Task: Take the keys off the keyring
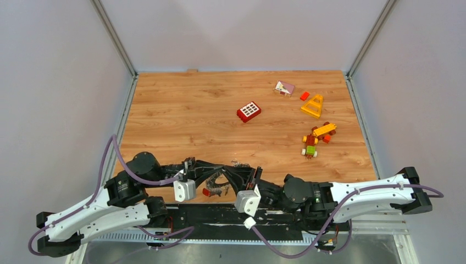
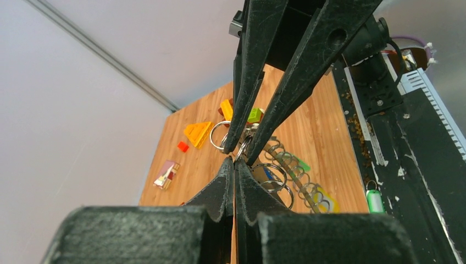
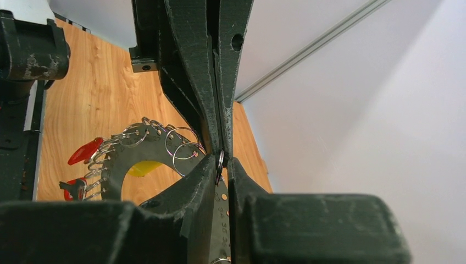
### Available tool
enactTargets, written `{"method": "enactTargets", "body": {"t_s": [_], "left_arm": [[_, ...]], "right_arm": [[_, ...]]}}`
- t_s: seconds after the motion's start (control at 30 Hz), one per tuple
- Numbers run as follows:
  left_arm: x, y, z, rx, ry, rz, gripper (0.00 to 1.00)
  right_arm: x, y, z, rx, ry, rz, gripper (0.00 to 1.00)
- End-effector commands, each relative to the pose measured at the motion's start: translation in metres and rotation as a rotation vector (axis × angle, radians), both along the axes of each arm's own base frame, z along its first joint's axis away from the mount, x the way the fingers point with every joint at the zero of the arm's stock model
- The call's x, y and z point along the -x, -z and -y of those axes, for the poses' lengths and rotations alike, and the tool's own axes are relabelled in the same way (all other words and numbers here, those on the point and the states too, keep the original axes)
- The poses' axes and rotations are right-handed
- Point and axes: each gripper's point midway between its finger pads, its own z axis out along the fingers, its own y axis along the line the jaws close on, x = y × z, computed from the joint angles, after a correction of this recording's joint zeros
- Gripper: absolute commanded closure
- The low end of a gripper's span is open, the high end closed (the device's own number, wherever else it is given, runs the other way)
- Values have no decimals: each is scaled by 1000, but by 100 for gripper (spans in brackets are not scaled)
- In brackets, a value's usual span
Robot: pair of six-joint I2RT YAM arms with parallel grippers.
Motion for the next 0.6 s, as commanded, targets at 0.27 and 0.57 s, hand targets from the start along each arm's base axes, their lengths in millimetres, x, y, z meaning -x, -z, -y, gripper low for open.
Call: {"method": "enactTargets", "body": {"t_s": [0.27,0.57], "left_arm": [[15,-34,-3,75,57,26,100],[7,-33,-7,55,10,40,100]], "right_arm": [[-31,-2,4,25,188,33,85],[-30,-1,7,28,177,17,82]]}}
